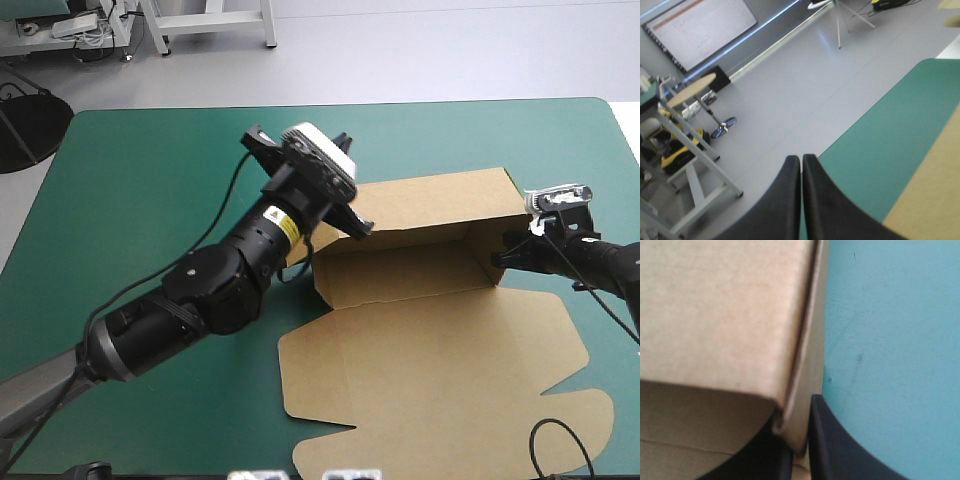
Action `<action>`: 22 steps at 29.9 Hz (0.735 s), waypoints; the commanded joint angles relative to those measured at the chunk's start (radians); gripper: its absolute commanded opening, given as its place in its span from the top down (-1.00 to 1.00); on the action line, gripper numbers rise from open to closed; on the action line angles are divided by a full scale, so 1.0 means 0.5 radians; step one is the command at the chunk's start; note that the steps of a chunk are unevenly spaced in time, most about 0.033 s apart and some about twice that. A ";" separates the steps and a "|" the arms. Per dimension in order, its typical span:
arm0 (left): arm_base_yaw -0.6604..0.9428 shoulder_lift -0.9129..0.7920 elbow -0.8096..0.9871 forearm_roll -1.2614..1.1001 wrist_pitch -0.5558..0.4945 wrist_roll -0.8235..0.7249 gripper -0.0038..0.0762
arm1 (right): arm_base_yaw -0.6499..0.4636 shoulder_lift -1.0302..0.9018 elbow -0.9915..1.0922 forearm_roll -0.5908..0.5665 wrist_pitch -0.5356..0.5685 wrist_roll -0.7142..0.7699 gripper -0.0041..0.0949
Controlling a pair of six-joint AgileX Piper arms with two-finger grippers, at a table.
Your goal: Fold the box
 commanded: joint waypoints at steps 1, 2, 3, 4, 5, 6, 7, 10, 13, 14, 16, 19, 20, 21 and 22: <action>0.233 -0.097 -0.066 -0.231 -0.103 0.114 0.91 | -0.003 -0.025 -0.035 -0.020 0.108 0.073 0.94; 0.303 -0.106 -0.071 -0.301 -0.104 0.185 0.91 | -0.003 -0.025 -0.044 -0.029 0.123 0.087 0.94; 0.372 -0.110 -0.071 -0.381 -0.112 0.247 0.91 | -0.003 -0.025 -0.057 -0.056 0.144 0.107 0.94; 0.429 -0.119 -0.071 -0.472 -0.117 0.305 0.91 | -0.003 -0.025 -0.082 -0.079 0.159 0.139 0.94; 0.503 -0.119 -0.071 -0.567 -0.121 0.364 0.91 | -0.003 -0.025 -0.110 -0.103 0.174 0.181 0.94; 0.577 -0.123 -0.071 -0.663 -0.121 0.422 0.91 | 0.000 -0.025 -0.142 -0.130 0.197 0.228 0.94; 0.639 -0.123 -0.071 -0.744 -0.121 0.470 0.91 | 0.000 -0.025 -0.170 -0.153 0.216 0.268 0.94; 0.873 -0.123 -0.071 -1.053 -0.121 0.640 0.91 | 0.000 -0.025 -0.278 -0.193 0.285 0.379 0.94; 1.099 -0.123 -0.071 -1.464 -0.112 0.922 0.91 | 0.028 -0.025 -0.408 -0.266 0.354 0.533 0.94; 1.173 -0.123 -0.071 -1.572 -0.093 0.998 0.91 | 0.053 -0.025 -0.455 -0.301 0.368 0.600 0.93; 1.299 -0.123 -0.071 -1.818 -0.038 1.164 0.91 | 0.118 -0.020 -0.546 -0.375 0.381 0.722 0.94; 1.494 -0.119 -0.071 -2.167 0.088 1.425 0.91 | 0.276 0.022 -0.730 -0.571 0.412 1.005 0.93; 1.550 -0.119 -0.071 -2.271 0.142 1.496 0.91 | 0.334 0.047 -0.798 -0.656 0.434 1.117 0.93; 1.595 -0.119 -0.071 -2.313 0.171 1.520 0.91 | 0.379 0.073 -0.856 -0.729 0.465 1.210 0.93; 1.645 -0.119 -0.071 -2.369 0.215 1.568 0.91 | 0.434 0.109 -0.932 -0.815 0.511 1.324 0.93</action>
